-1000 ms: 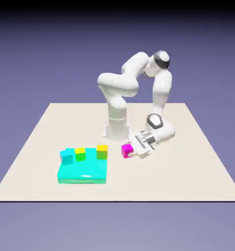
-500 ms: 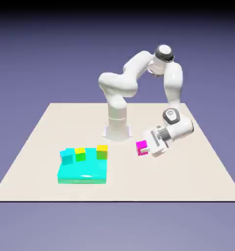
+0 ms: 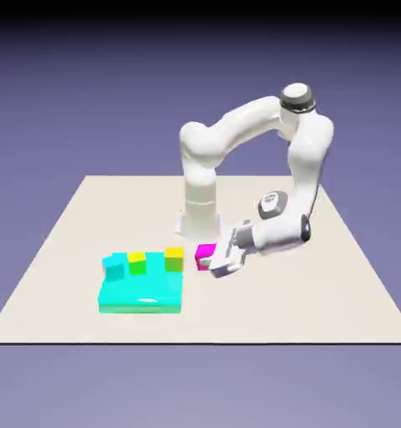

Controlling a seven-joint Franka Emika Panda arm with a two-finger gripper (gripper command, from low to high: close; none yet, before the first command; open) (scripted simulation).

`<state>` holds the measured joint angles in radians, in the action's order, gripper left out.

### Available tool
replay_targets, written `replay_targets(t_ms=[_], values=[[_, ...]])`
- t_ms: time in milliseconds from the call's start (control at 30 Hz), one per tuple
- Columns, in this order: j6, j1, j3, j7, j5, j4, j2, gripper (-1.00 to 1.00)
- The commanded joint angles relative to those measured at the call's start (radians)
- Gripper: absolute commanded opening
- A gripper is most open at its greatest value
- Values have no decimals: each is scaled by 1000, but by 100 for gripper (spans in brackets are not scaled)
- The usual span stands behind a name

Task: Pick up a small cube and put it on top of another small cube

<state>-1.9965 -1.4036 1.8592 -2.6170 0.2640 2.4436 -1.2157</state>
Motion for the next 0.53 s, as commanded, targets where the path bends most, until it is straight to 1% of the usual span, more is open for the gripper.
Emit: replay_targets(t_ms=[0,133,167,233,367,400,433,500], values=[[-1,-36,-2,-2,-11,-1,-3,-100],[-11,-181,-9,-11,-59,-3,-15,-100],[-29,-217,-20,-31,-90,23,-34,-100],[-41,-240,-28,-47,-111,43,-48,-100],[-200,-325,63,-60,-66,111,-71,-100],[-200,-325,63,-60,-66,111,-71,100],[-200,-325,63,-60,-66,111,-71,100],[-113,-279,14,-53,-90,74,-58,100]])
